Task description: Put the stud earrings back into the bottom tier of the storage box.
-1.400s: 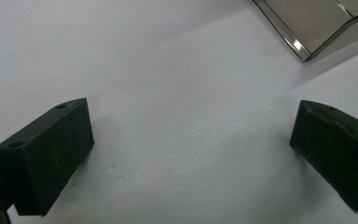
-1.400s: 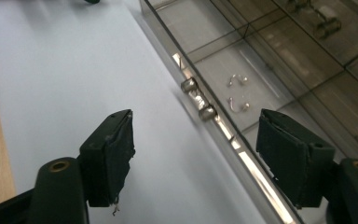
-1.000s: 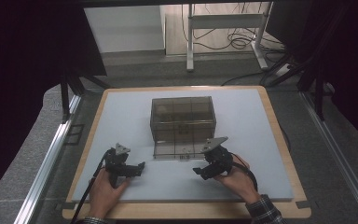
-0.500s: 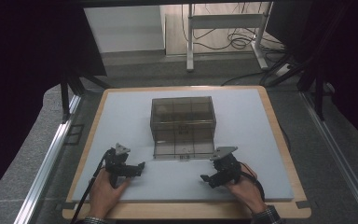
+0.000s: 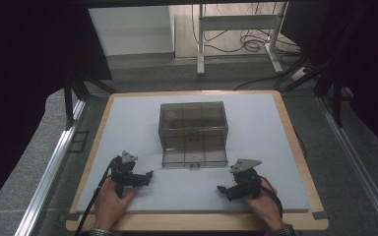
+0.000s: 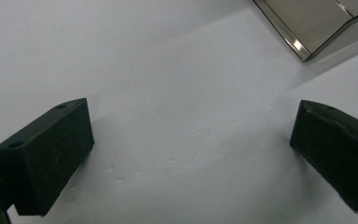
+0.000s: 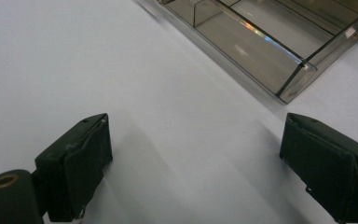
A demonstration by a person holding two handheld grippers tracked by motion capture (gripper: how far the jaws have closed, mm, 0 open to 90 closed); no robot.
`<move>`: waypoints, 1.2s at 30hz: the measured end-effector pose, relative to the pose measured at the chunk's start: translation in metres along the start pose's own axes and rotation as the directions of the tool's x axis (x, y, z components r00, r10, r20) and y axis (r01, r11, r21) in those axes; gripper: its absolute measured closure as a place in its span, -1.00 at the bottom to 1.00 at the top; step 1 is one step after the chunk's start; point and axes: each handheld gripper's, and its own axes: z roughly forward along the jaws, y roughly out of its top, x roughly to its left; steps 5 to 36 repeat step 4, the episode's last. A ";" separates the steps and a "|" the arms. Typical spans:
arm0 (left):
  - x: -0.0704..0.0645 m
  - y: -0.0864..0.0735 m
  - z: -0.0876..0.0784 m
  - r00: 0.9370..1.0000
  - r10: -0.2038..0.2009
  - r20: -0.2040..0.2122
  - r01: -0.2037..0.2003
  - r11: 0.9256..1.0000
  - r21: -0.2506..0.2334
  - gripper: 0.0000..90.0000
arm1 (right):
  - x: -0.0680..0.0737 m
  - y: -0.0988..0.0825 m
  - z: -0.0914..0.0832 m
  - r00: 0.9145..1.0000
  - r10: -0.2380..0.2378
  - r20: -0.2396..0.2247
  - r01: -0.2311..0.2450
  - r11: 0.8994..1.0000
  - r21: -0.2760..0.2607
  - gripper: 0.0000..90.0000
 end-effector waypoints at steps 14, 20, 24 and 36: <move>0.000 0.000 0.000 1.000 0.000 0.000 0.000 1.000 0.000 -1.00 | 0.001 -0.001 0.000 1.000 0.000 0.002 0.000 1.000 -0.003 -0.81; 0.000 0.000 0.000 1.000 0.000 0.000 0.000 1.000 0.000 -1.00 | 0.001 -0.001 0.000 1.000 0.000 0.002 0.000 1.000 -0.003 -0.81; 0.000 0.000 0.000 1.000 0.000 0.000 0.000 1.000 0.000 -1.00 | 0.001 -0.001 0.000 1.000 0.000 0.002 0.000 1.000 -0.003 -0.81; 0.000 0.000 0.000 1.000 0.000 0.000 0.000 1.000 0.000 -1.00 | 0.001 -0.001 0.000 1.000 0.000 0.002 0.000 1.000 -0.003 -0.81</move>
